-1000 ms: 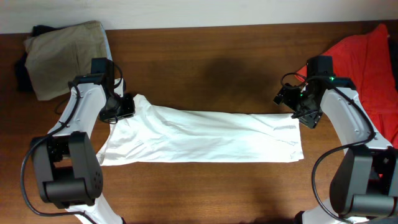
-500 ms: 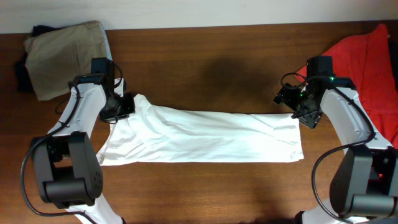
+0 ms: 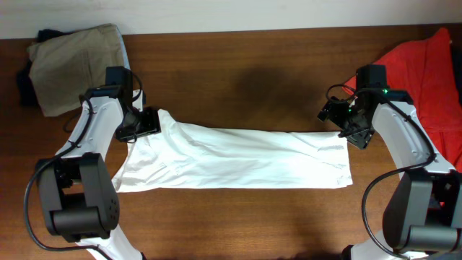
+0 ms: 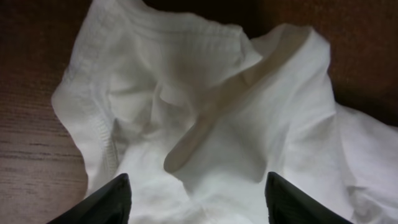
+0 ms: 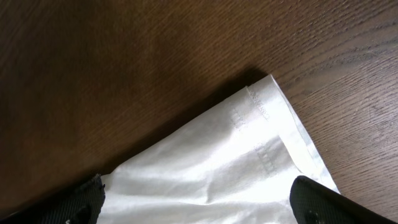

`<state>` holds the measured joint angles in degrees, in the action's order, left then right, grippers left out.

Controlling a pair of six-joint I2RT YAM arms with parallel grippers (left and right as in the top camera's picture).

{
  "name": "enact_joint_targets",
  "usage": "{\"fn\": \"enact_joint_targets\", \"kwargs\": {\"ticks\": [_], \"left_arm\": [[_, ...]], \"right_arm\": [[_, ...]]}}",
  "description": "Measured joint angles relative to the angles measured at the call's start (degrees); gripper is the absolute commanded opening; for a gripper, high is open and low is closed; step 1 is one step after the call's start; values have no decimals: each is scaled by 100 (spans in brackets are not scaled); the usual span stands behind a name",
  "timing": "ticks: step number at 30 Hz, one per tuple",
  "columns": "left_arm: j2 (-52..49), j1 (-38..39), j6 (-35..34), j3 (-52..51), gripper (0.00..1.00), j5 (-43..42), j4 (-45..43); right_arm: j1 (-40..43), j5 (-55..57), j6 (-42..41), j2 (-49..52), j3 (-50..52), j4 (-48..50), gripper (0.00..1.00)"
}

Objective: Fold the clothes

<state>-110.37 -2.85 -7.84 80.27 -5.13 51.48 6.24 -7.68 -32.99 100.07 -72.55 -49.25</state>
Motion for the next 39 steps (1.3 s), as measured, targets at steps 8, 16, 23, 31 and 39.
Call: {"fn": "enact_joint_targets", "kwargs": {"ticks": [8, 16, 23, 31, 39], "left_arm": [[-2, 0, -13, -15, 57, -4, -105], [-260, 0, -24, -17, 36, -4, -144], [-275, 0, -26, -24, 5, -7, -168], [-273, 0, -28, -4, 0, -2, 7], [144, 0, -31, 179, 0, -2, 540]], "right_arm": [[0, 0, 0, 0, 0, 2, 99], [0, 0, 0, 0, 0, 0, 99], [0, 4, 2, 0, 0, 2, 99], [0, 7, 0, 0, 0, 7, 99], [0, 9, 0, 17, 0, 50, 99]]}}
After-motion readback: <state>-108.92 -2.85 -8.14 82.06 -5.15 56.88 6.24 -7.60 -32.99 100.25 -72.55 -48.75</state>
